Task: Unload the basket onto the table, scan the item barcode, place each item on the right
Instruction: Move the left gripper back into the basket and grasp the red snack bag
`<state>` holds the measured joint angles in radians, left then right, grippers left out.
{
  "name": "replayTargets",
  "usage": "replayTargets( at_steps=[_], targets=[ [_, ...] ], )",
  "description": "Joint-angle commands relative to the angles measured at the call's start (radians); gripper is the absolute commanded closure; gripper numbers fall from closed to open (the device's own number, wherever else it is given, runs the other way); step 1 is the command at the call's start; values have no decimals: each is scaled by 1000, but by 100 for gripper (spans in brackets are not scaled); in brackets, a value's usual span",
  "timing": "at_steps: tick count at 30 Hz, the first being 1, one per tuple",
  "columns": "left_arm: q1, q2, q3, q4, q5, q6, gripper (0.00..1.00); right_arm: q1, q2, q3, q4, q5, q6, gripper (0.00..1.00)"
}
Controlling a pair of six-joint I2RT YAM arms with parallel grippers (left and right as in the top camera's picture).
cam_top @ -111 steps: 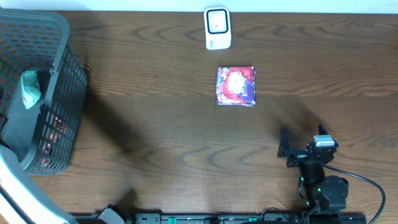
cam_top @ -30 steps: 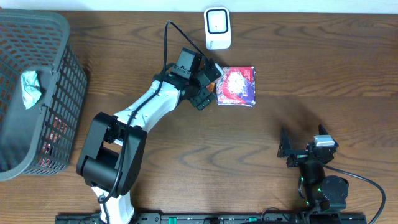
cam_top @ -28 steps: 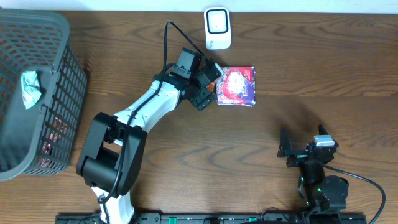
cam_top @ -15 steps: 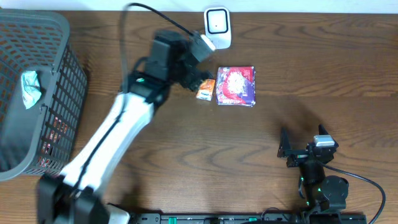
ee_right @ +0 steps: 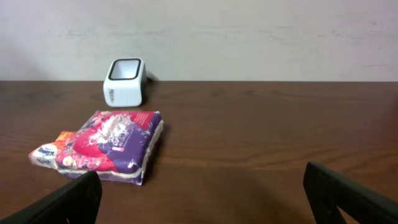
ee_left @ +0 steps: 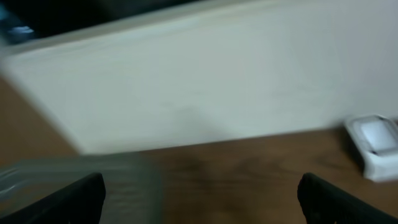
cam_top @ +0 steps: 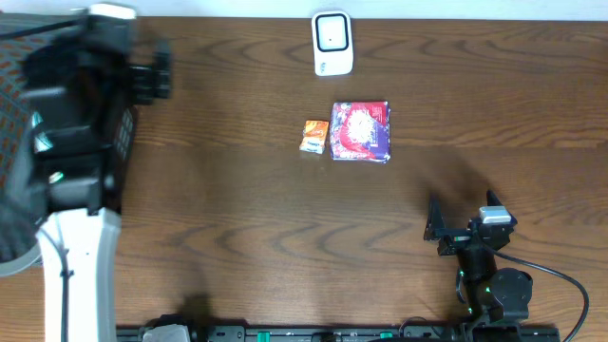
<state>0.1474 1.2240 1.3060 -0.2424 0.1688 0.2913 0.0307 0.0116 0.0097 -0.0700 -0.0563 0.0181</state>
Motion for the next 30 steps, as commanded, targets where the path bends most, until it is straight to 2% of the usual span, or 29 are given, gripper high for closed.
replayTargets(
  at_steps=[1,8,14,25,28,30],
  targets=[
    [136,-37,9,-7,-6,-38,2,-8,-6,-4,-1,-6,14,1],
    [402,-22,9,-109,-5,-247,2,-8,-6,-4,-1,-6,14,1],
    [559,34,9,-253,-5,-252,2,-8,-6,-4,-1,-6,14,1],
    [609,80,6,-291,-7,-251,2,-8,-6,-4,-1,-6,14,1],
    [609,114,6,-344,-60,-251,2,-8,-6,-4,-1,-6,14,1],
    [609,161,6,-423,-157,-251,2,-8,-6,-4,-1,-6,14,1]
  ],
)
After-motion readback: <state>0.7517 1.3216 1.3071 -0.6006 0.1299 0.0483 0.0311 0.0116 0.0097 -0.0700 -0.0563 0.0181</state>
